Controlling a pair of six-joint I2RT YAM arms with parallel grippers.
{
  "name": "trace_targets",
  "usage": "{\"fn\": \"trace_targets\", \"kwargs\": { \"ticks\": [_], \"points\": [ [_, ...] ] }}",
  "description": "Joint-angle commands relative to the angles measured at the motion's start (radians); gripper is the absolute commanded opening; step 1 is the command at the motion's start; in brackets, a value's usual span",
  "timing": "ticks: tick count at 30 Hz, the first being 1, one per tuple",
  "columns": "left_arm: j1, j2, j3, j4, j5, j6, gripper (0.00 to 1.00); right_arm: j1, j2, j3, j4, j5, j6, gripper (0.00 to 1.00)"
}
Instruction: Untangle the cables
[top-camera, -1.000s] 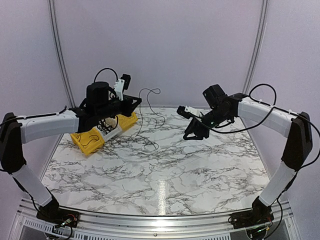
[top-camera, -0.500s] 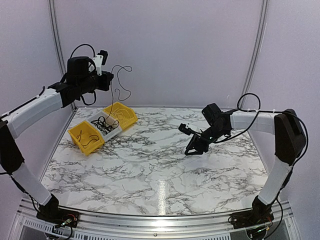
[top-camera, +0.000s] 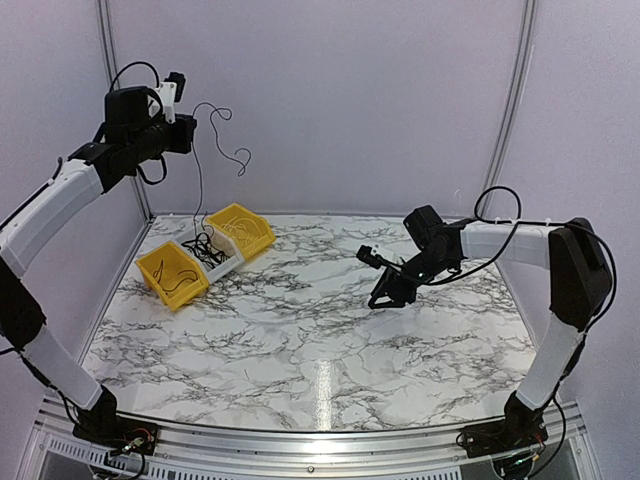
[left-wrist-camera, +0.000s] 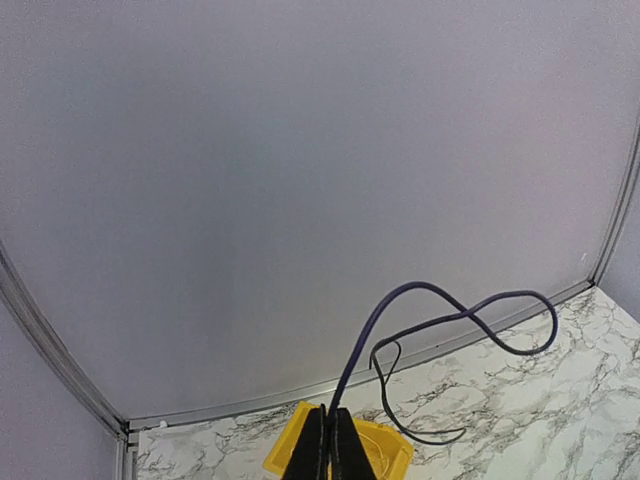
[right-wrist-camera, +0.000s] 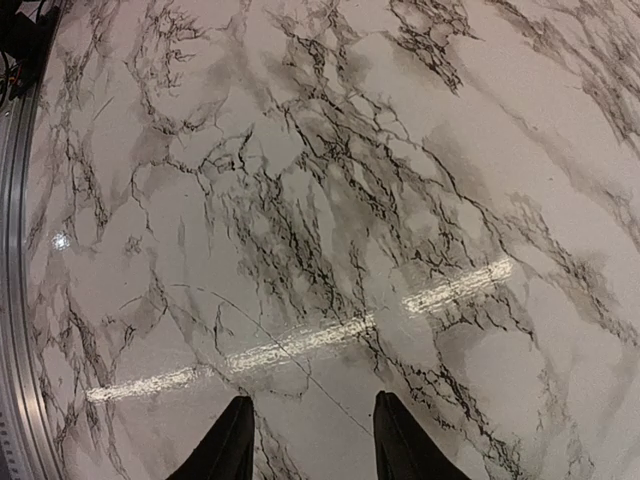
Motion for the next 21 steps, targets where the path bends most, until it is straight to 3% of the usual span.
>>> {"fn": "trace_targets", "kwargs": {
  "ticks": [1,13,21],
  "points": [
    [0.002,-0.090,0.000,-0.080,-0.056,0.041,0.00,0.001,0.009,0.003,0.014,-0.004,-0.010,0.42],
    [0.004,-0.324,-0.202,-0.160,-0.191,0.064,0.00,0.011,0.031,0.016,0.003,-0.014,-0.011,0.41],
    [0.010,-0.354,-0.292,-0.179,-0.253,0.054,0.00,0.013,0.015,0.007,0.007,0.012,-0.016,0.41]
  ]
}}
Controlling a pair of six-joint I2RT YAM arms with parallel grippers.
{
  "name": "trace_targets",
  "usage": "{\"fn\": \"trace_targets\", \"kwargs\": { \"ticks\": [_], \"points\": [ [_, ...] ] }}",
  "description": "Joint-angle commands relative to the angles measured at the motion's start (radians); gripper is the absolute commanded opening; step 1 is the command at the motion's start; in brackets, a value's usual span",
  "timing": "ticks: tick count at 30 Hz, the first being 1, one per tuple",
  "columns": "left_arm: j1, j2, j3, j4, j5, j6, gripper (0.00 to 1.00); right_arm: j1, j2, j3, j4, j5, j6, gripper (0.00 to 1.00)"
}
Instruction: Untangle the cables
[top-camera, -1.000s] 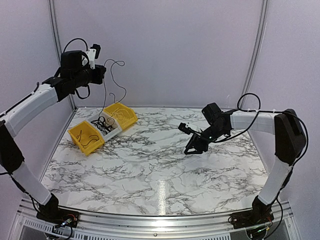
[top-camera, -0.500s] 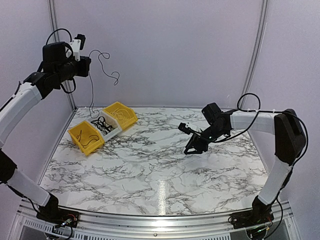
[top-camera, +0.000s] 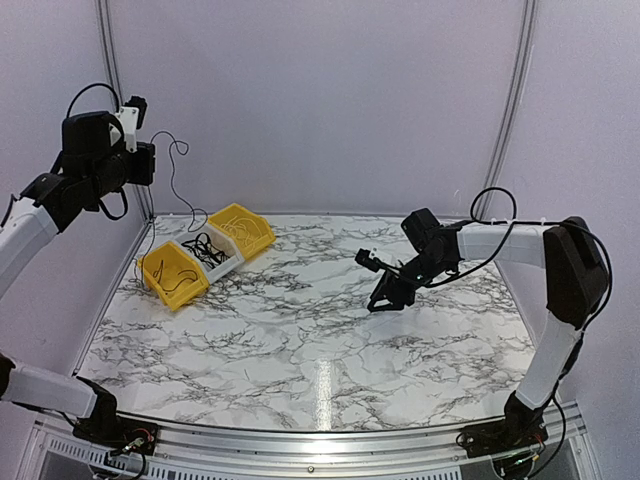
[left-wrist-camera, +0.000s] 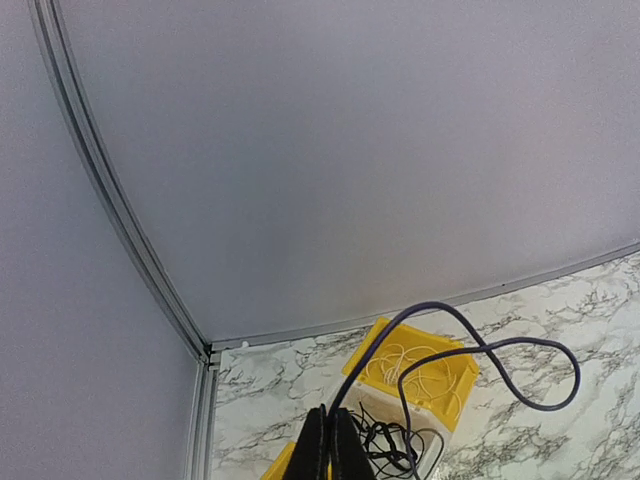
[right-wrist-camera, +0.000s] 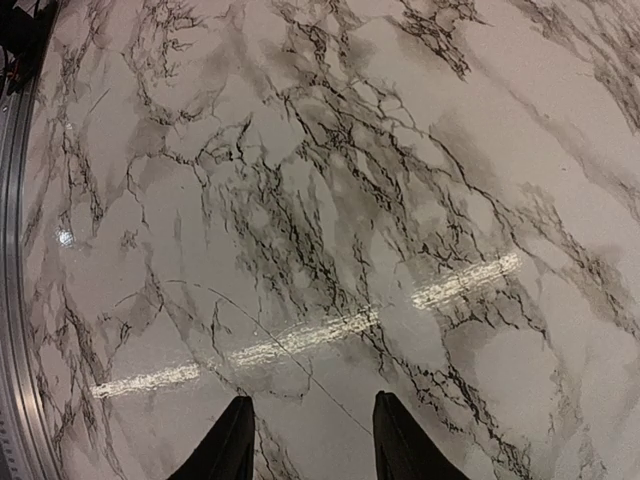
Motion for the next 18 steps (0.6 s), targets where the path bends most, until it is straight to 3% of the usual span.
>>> {"fn": "trace_targets", "kwargs": {
  "ticks": [1,18],
  "points": [
    [0.012,-0.006,-0.028,-0.027,-0.056,0.004,0.00,0.007,-0.008,0.007,0.005,0.010,-0.017,0.41],
    [0.069,0.041,-0.035,0.006,-0.009,-0.046,0.00,0.010,0.008,0.010,-0.003,0.022,-0.030,0.41]
  ]
}}
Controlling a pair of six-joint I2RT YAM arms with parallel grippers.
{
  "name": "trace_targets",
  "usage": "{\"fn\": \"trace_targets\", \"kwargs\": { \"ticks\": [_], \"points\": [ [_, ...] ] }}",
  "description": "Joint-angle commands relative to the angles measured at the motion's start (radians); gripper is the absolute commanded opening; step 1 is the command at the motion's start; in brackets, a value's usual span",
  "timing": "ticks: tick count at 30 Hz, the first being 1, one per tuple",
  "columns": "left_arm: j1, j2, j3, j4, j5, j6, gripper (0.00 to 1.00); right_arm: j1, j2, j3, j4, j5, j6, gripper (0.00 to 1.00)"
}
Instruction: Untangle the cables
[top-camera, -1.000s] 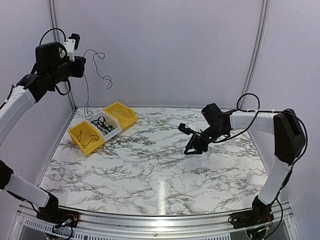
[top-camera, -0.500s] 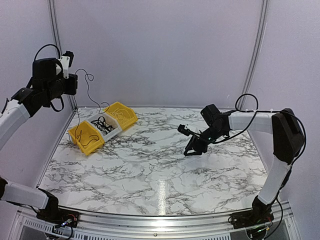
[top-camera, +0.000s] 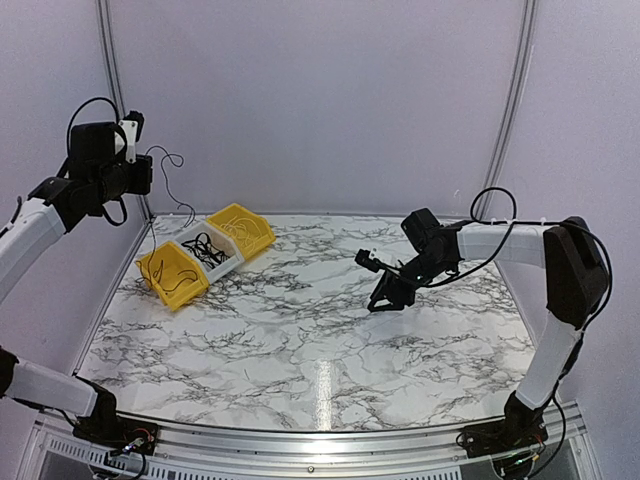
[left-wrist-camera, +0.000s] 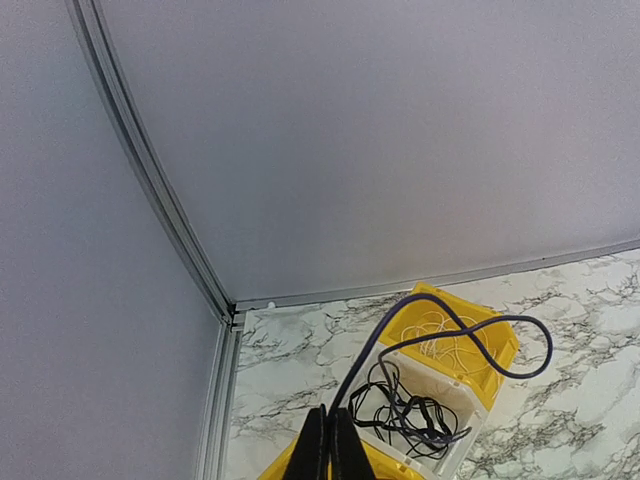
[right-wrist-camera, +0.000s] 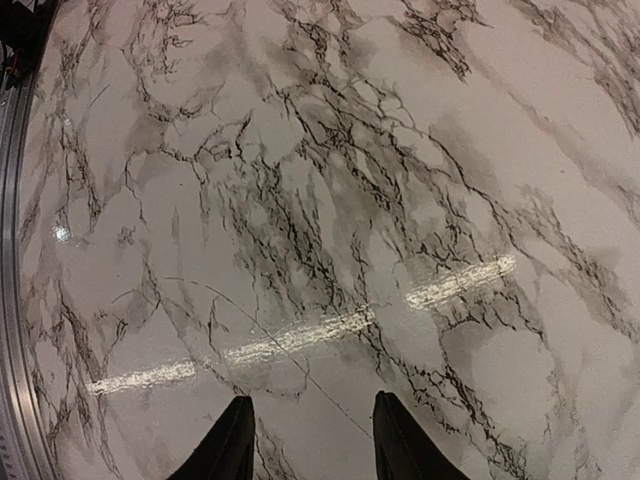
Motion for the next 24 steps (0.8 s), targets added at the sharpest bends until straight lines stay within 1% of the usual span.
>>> {"fn": "trace_targets", "kwargs": {
  "ticks": [1,8,12,15,17,20,22,24],
  "points": [
    [0.010,0.012,0.036,0.029,0.043,-0.036,0.00,0.008,0.008,0.009,-0.004,0.018,-0.016,0.41],
    [0.010,0.050,0.191,0.028,0.071,-0.046,0.00,0.008,-0.010,0.007,-0.008,0.018,-0.023,0.41],
    [0.010,0.072,0.203,0.029,0.079,-0.060,0.00,0.008,-0.024,0.007,-0.010,0.007,-0.023,0.41],
    [0.010,0.078,0.153,0.036,0.055,-0.064,0.00,0.008,-0.020,0.012,-0.012,0.003,-0.020,0.42],
    [0.010,0.071,0.089,0.053,0.039,-0.073,0.00,0.008,-0.013,0.016,-0.015,0.002,-0.020,0.42],
    [0.011,0.063,-0.014,0.094,0.056,-0.096,0.00,0.008,-0.007,0.014,-0.019,0.009,-0.023,0.42],
    [0.011,0.059,-0.063,0.104,0.062,-0.097,0.00,0.008,-0.005,0.017,-0.020,0.012,-0.023,0.41],
    [0.011,0.046,-0.103,0.106,0.062,-0.134,0.00,0.010,-0.002,0.025,-0.024,0.004,-0.020,0.42]
  ]
}}
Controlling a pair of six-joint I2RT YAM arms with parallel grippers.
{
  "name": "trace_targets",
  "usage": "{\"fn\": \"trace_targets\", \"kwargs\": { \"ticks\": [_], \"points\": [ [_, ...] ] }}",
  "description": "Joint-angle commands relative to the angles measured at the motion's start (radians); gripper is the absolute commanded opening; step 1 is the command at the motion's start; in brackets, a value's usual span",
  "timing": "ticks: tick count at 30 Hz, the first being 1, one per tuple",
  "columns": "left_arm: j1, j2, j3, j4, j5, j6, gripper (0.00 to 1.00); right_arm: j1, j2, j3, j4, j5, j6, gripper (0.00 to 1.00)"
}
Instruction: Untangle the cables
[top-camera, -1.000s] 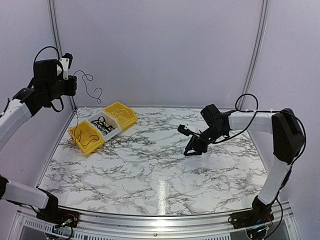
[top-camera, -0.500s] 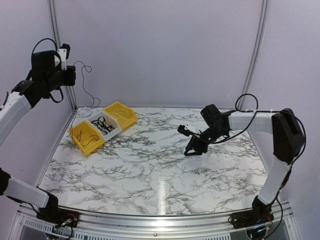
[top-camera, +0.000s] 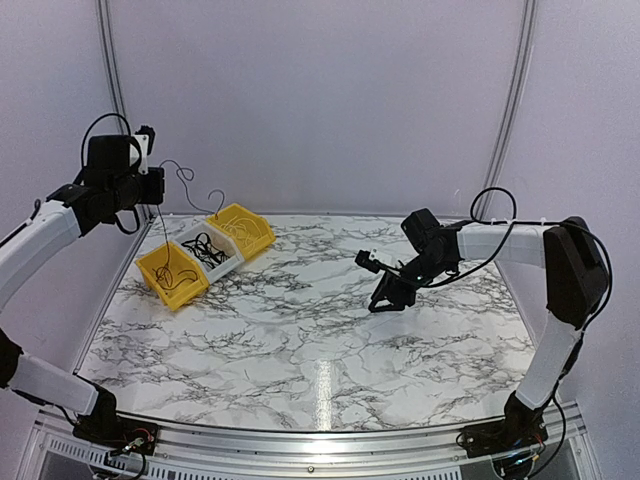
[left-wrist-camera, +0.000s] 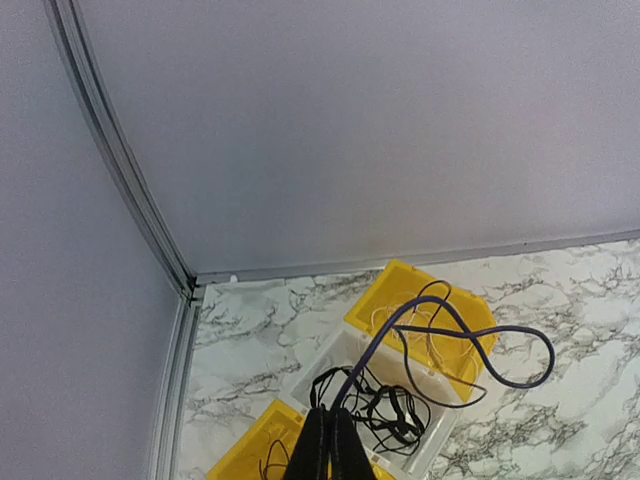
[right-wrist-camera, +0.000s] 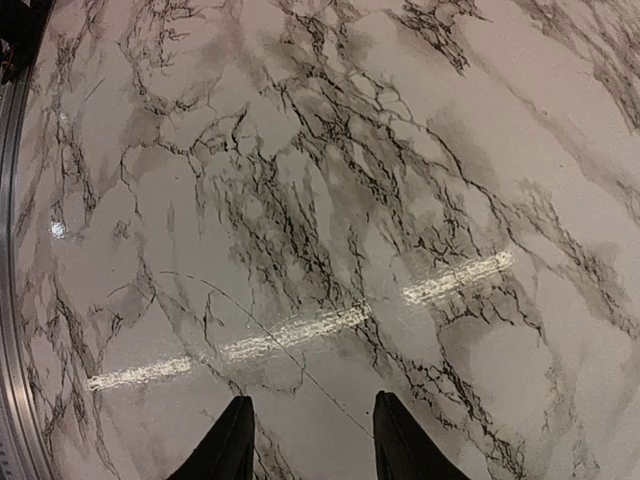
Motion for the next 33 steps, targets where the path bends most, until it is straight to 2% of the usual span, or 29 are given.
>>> {"fn": "trace_targets", "kwargs": {
  "ticks": [1,7,13,18,21,26,33],
  "points": [
    [0.005,-0.022,-0.072,0.043,0.007,-0.050,0.00,0.012,0.001,0.027,-0.020,-0.012,-0.009,0.42],
    [0.005,-0.086,-0.167,0.027,0.014,-0.059,0.00,0.031,0.001,0.018,-0.021,0.009,-0.018,0.42],
    [0.005,-0.051,-0.180,-0.120,0.011,-0.169,0.00,0.031,-0.025,0.008,-0.013,0.026,-0.021,0.41],
    [0.006,-0.061,-0.193,-0.232,-0.096,-0.271,0.00,0.031,-0.026,0.002,-0.012,0.031,-0.026,0.42],
    [0.007,-0.119,-0.224,-0.210,-0.141,-0.246,0.00,0.031,-0.017,0.004,-0.017,0.024,-0.029,0.42],
    [0.008,-0.215,-0.225,-0.151,-0.121,-0.188,0.00,0.035,-0.015,0.006,-0.017,0.024,-0.027,0.42],
    [0.015,-0.262,-0.199,-0.155,-0.222,-0.133,0.00,0.040,-0.017,0.011,-0.020,0.029,-0.022,0.42]
  ]
}}
